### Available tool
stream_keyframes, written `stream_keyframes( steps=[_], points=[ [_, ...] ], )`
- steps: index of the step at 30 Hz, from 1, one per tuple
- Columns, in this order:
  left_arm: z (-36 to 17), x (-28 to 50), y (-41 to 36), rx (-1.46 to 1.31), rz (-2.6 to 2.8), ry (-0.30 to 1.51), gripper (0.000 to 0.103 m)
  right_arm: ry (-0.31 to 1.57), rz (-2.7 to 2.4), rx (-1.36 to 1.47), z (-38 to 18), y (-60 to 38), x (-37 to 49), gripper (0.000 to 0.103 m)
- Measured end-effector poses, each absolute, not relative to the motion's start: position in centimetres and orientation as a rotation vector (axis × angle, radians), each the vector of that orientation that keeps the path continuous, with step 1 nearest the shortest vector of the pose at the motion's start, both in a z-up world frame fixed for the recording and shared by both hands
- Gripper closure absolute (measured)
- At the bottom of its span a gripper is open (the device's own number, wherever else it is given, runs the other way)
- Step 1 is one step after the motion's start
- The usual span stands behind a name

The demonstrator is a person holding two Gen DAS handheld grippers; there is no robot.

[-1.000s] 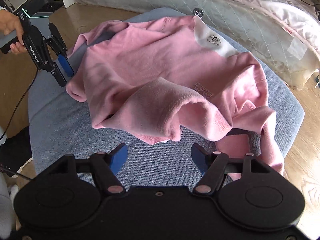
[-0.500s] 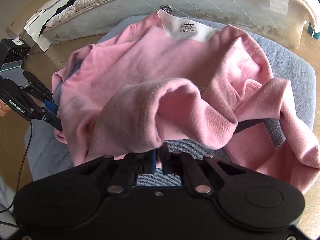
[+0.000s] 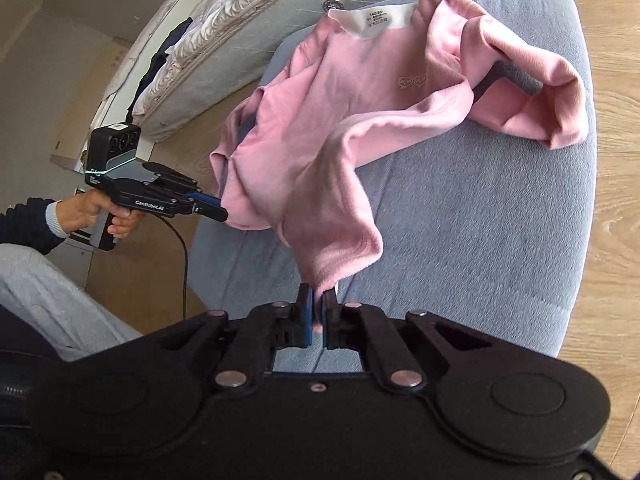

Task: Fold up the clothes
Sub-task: 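Pull the hem with the right gripper while the left gripper grasps the hem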

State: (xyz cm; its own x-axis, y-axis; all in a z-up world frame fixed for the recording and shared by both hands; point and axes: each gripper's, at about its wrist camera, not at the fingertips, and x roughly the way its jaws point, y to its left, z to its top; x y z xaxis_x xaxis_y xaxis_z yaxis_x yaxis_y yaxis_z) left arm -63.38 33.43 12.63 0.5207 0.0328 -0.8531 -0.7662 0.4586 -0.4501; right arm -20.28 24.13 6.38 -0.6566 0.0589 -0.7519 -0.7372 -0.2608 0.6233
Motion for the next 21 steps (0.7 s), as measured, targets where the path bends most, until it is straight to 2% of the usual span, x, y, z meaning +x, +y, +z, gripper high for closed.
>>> stream_keyframes(
  steps=[5, 6, 12, 14, 15, 16, 18, 21],
  points=[
    [15.9, -65.6, 33.9, -0.937, 0.639, 0.853, 0.093, 1.610, 1.825, -0.585, 7.1, 22.4, -16.1, 0.098],
    [15.7, -65.7, 33.8, -0.934, 0.648, 0.855, 0.093, 1.591, 1.789, -0.580, 7.2, 22.3, -15.3, 0.098],
    [10.2, -65.2, 32.3, -1.110, 0.579, 0.929, 0.085, 1.526, 1.697, -0.440, 7.1, 23.0, -13.1, 0.098],
    [8.7, -64.6, 32.2, -1.119, 0.564, 0.951, 0.078, 1.488, 1.688, -0.466, 6.9, 23.0, -13.1, 0.098],
    [8.5, -64.3, 32.2, -1.113, 0.559, 0.949, 0.069, 1.496, 1.679, -0.467, 6.6, 22.9, -13.2, 0.098],
    [8.4, -63.9, 32.2, -1.095, 0.554, 0.942, 0.055, 1.513, 1.666, -0.460, 6.0, 22.9, -13.3, 0.098],
    [8.5, -63.0, 32.2, -1.012, 0.604, 0.933, 0.039, 1.533, 1.660, -0.450, 5.4, 22.7, -13.3, 0.098],
    [8.4, -61.5, 32.1, -0.922, 0.614, 0.923, 0.038, 1.488, 1.689, -0.508, 5.5, 22.6, -13.9, 0.098]
  ],
)
